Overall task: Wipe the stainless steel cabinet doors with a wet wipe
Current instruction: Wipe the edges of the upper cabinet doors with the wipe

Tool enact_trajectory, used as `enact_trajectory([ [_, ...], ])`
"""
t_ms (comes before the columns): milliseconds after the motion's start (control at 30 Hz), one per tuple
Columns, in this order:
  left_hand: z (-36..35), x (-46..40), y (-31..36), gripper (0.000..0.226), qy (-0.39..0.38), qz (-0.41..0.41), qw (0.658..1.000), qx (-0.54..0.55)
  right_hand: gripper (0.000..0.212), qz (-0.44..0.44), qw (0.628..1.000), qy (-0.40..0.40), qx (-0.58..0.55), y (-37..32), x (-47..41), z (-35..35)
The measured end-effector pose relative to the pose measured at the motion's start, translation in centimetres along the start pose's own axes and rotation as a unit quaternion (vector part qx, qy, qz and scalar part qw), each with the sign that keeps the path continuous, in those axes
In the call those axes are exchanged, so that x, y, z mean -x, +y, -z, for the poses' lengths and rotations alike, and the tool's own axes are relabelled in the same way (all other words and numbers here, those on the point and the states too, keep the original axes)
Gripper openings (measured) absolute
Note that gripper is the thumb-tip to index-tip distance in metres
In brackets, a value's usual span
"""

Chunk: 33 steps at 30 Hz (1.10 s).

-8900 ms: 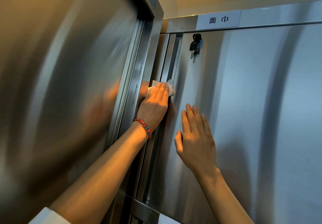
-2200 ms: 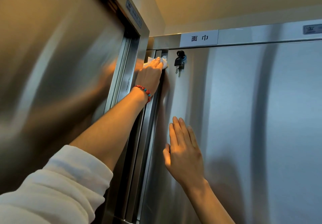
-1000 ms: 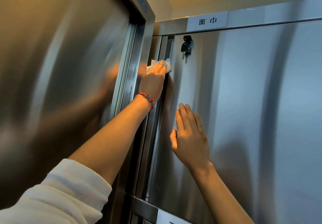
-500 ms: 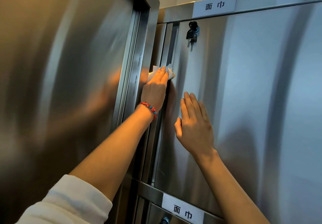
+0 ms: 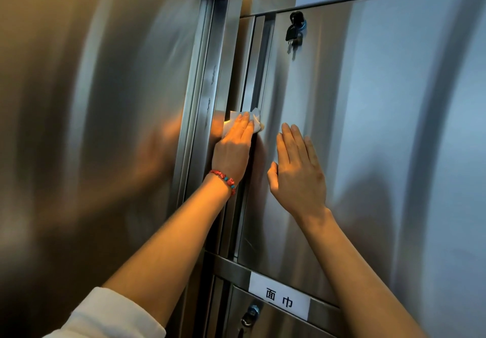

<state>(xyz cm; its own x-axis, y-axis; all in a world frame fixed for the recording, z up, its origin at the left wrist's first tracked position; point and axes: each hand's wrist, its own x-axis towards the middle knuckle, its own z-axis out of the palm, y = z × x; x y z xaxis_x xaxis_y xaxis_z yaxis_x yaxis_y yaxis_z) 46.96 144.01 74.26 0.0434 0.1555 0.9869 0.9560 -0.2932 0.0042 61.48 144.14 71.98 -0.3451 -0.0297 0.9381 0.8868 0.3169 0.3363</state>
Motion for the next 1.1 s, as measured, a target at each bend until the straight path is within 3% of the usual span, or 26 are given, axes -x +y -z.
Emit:
enact_trajectory([
  [200,-0.2,2.1,0.4,0.048,0.052,-0.026,0.998,-0.002,0.054,0.000,1.000,0.000,0.003,0.0,0.0,0.0],
  [1100,-1.7,9.1,0.0,0.040,0.084,-0.051,0.994,-0.052,0.053,0.001,1.000,0.000,0.021,-0.1,0.1,-0.1],
])
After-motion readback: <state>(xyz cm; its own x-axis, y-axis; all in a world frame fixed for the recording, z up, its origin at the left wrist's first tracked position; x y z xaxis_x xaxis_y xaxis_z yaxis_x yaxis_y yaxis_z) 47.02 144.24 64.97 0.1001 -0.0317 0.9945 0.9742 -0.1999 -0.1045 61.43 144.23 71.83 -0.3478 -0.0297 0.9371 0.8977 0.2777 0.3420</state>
